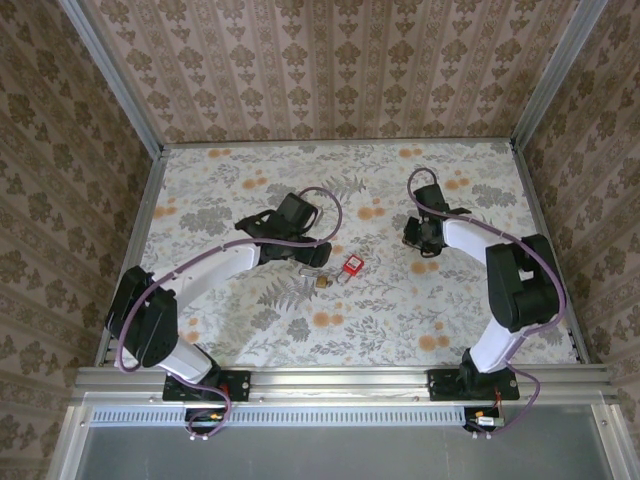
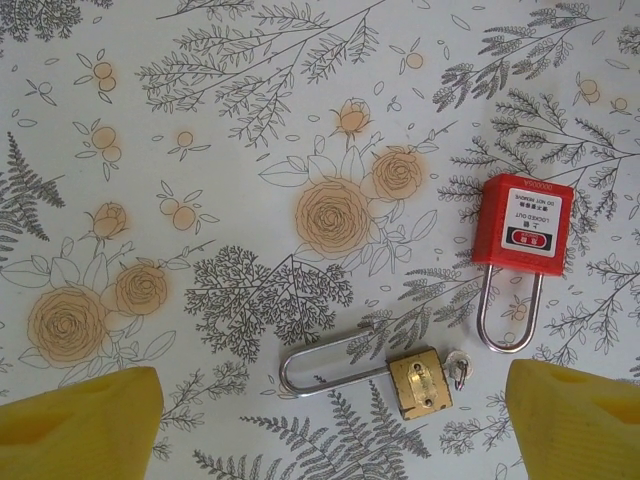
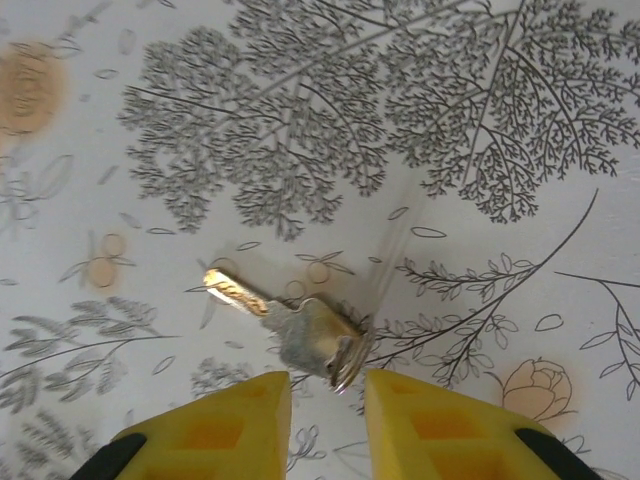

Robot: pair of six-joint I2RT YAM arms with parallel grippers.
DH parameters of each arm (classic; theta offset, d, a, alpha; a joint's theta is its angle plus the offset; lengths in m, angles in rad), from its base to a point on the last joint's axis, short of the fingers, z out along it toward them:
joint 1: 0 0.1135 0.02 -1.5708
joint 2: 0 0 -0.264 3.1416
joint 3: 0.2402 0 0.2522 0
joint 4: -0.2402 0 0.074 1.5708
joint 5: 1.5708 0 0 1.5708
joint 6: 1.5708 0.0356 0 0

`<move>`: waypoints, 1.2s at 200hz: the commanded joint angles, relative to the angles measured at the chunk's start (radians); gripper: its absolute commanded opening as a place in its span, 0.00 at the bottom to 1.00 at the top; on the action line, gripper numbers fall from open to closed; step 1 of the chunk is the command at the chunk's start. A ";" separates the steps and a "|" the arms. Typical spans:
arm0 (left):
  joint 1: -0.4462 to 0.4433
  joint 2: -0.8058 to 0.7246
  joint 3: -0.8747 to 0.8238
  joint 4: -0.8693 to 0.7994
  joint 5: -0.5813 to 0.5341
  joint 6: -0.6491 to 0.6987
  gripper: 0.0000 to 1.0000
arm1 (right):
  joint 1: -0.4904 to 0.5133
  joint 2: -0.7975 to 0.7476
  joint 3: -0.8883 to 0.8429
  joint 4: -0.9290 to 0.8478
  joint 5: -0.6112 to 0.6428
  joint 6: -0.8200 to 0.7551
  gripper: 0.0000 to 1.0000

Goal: Unlock with the key

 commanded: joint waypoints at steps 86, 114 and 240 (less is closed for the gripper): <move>0.000 -0.053 -0.045 0.040 0.031 -0.006 0.84 | 0.005 0.076 0.053 -0.029 0.093 0.017 0.00; 0.001 -0.084 -0.062 0.065 0.025 0.007 0.82 | 0.024 -0.004 0.032 -0.027 0.091 -0.014 0.00; -0.205 -0.342 -0.385 0.599 0.150 0.122 0.69 | 0.267 -0.521 0.040 -0.282 0.019 -0.068 0.00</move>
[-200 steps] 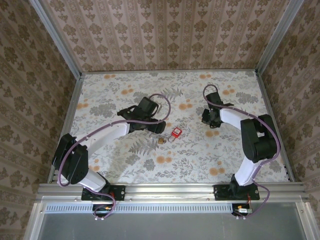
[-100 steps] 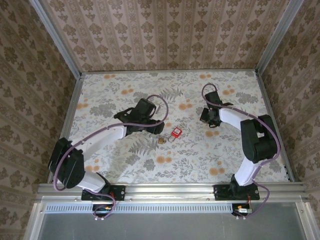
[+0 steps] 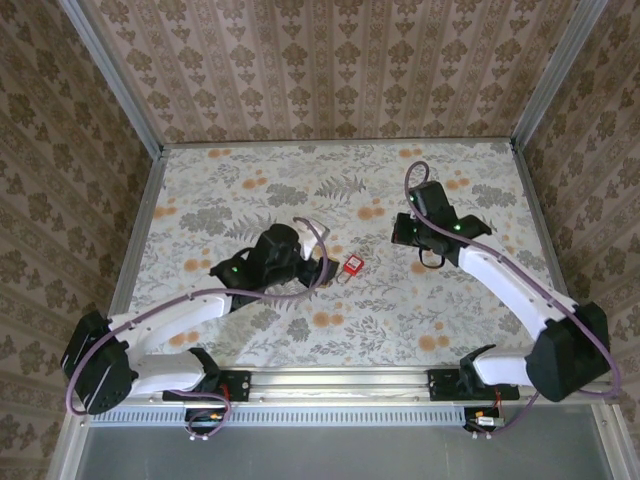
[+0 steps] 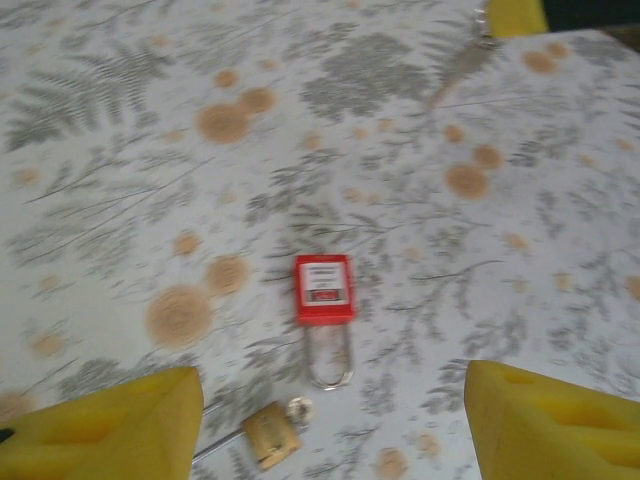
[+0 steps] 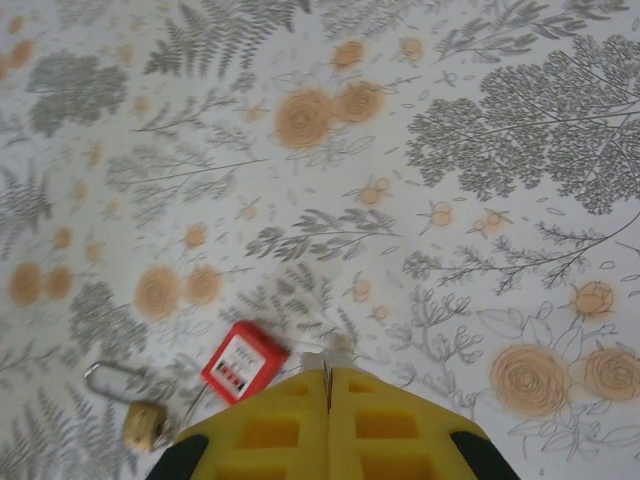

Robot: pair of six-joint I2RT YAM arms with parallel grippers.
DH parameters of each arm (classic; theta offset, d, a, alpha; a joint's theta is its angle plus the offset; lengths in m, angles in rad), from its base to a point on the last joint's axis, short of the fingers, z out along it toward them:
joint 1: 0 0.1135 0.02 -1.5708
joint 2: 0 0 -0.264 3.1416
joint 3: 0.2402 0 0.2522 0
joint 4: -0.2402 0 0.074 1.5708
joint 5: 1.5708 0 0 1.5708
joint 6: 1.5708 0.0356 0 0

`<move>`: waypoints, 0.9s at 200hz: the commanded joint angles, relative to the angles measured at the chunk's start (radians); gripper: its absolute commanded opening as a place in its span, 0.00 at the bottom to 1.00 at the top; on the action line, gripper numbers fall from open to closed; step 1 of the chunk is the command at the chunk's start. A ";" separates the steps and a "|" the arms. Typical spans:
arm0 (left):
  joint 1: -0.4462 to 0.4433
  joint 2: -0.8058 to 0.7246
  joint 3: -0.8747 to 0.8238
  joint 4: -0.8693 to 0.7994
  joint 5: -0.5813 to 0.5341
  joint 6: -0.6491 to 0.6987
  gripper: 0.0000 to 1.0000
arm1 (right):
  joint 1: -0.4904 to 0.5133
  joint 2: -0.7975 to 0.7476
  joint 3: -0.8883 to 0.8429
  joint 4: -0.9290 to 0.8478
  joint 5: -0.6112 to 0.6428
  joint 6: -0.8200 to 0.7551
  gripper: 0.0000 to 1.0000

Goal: Unlock with the key

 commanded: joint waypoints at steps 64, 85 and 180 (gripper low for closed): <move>-0.224 -0.033 -0.154 0.426 -0.145 0.161 0.69 | 0.248 -0.209 0.071 -0.188 0.027 0.043 0.00; -0.229 -0.049 -0.202 0.484 -0.206 0.137 0.67 | 0.293 -0.225 0.084 -0.191 0.035 0.049 0.00; -0.225 -0.054 -0.260 0.614 0.018 0.225 0.70 | 0.381 -0.229 0.136 -0.161 0.002 0.097 0.00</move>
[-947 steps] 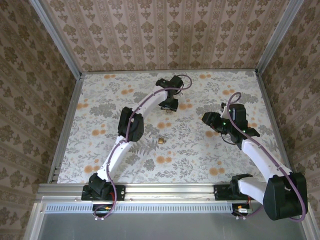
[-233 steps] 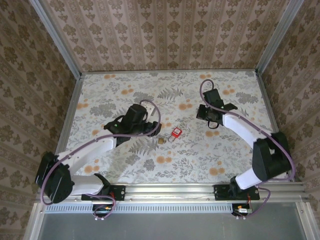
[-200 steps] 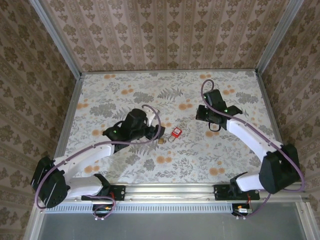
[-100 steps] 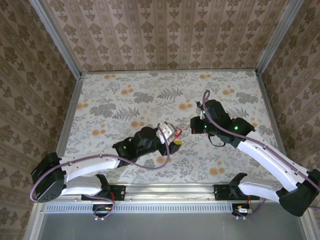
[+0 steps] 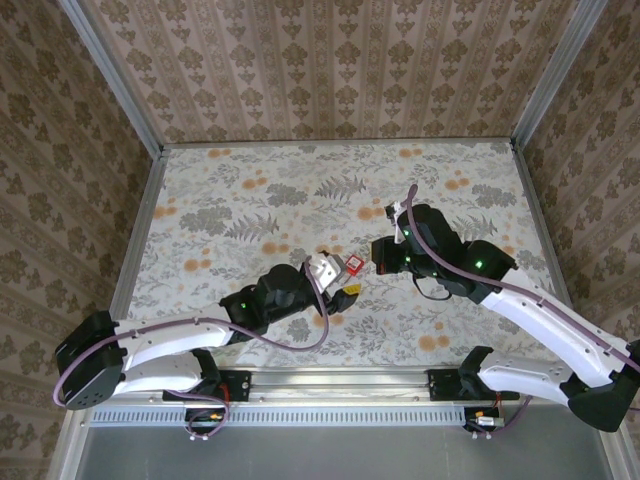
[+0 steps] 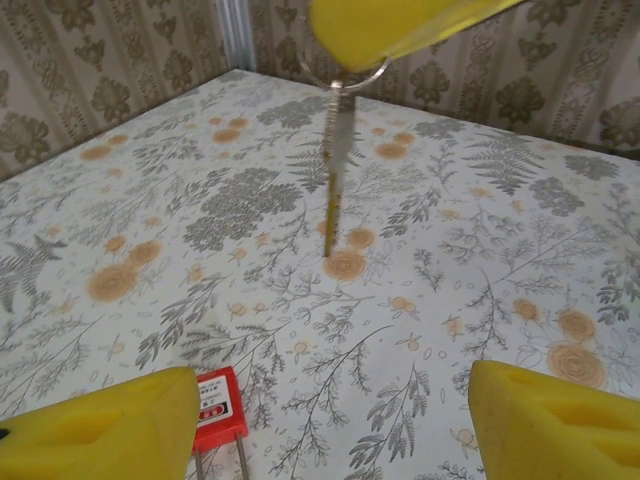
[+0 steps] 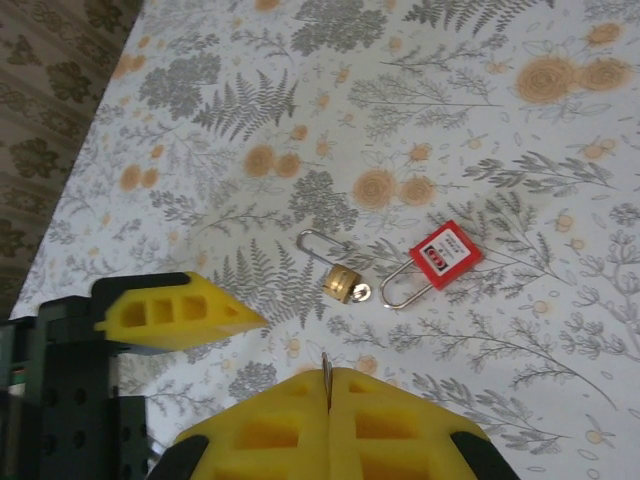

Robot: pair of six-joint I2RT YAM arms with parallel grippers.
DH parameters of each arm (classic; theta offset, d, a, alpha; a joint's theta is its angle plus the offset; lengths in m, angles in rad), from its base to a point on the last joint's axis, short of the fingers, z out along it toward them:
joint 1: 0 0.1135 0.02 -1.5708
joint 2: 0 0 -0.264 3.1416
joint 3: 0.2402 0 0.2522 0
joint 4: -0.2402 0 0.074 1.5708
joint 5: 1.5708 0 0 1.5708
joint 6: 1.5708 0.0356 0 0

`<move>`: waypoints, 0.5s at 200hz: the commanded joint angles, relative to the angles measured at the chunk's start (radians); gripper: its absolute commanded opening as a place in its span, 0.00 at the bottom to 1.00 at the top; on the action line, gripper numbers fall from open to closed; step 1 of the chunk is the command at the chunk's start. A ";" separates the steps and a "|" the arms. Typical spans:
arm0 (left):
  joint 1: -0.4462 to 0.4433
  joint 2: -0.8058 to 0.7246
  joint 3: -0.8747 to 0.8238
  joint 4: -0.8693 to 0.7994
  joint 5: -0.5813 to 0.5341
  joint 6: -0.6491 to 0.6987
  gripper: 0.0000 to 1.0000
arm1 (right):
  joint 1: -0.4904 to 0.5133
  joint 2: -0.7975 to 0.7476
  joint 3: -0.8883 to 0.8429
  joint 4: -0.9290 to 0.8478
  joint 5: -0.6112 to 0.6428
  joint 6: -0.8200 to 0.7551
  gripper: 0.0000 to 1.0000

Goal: Unlock with the key

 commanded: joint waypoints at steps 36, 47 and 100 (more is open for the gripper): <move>-0.007 0.039 -0.045 0.245 0.067 0.100 0.71 | 0.059 -0.016 0.031 0.002 -0.003 0.039 0.00; -0.007 0.041 -0.045 0.261 0.067 0.100 0.69 | 0.064 -0.018 0.027 0.004 -0.003 0.041 0.00; -0.002 0.069 -0.052 0.308 0.028 0.094 0.55 | 0.075 -0.033 -0.014 0.065 -0.054 0.054 0.00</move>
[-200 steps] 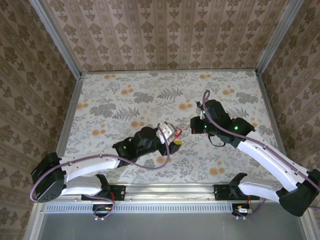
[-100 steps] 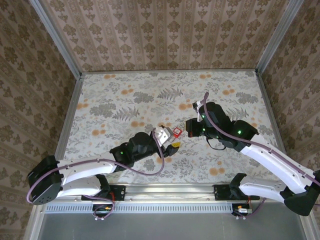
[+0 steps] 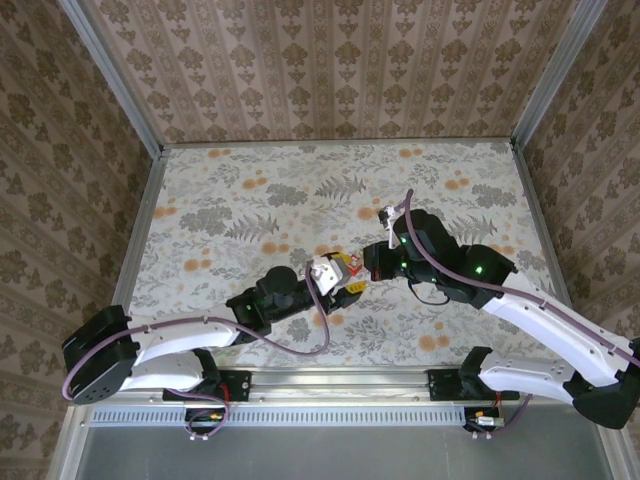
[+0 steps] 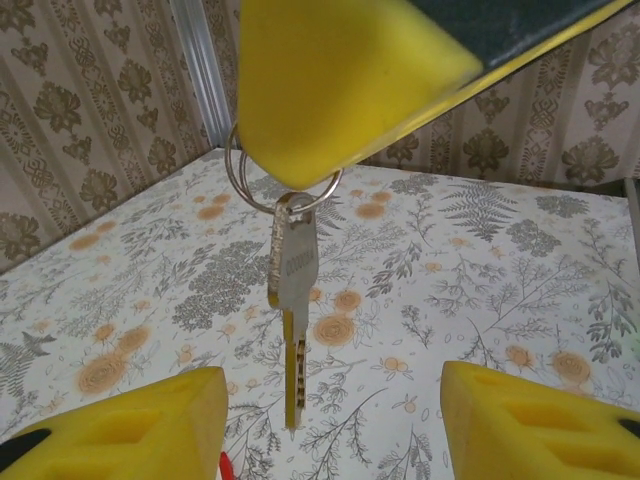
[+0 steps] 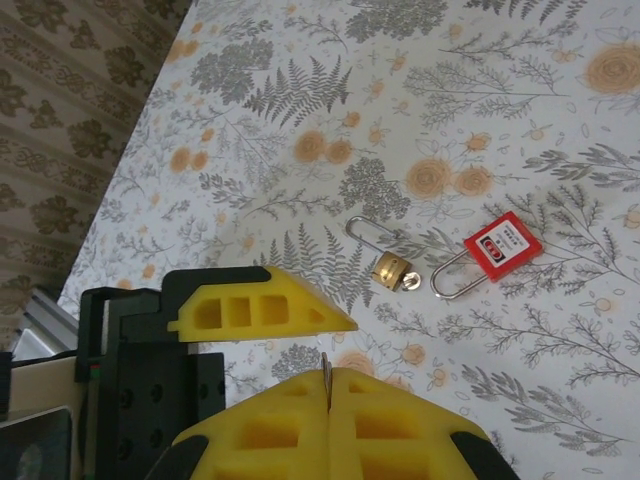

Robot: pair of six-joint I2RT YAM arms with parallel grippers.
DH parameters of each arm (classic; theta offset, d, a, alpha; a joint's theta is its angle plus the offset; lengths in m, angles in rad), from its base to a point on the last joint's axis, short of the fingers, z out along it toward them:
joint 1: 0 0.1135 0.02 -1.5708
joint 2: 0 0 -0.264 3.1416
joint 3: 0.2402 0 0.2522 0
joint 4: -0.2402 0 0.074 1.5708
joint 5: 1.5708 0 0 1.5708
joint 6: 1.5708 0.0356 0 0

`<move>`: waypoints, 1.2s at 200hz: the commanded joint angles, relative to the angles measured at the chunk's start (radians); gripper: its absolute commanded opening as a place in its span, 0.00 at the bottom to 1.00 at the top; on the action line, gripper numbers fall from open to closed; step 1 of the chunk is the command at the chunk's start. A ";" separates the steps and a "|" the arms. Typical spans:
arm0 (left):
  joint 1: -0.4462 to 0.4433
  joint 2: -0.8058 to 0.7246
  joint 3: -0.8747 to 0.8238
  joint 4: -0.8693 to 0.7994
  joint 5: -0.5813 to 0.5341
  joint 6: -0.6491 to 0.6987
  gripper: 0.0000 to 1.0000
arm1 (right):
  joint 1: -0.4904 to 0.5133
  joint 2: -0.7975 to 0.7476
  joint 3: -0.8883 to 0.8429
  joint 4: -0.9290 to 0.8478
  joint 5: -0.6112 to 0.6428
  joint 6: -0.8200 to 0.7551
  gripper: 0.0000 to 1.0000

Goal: Unlock with the key

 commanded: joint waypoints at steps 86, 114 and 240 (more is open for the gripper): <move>0.003 -0.022 -0.044 0.095 -0.037 -0.006 0.20 | 0.016 -0.031 -0.049 0.050 -0.037 0.043 0.00; 0.003 -0.029 -0.044 0.077 -0.035 -0.003 0.03 | 0.016 -0.034 -0.060 0.055 -0.037 0.046 0.00; 0.130 -0.070 0.052 -0.242 0.346 -0.107 0.00 | -0.114 -0.228 -0.148 0.231 -0.193 -0.296 0.42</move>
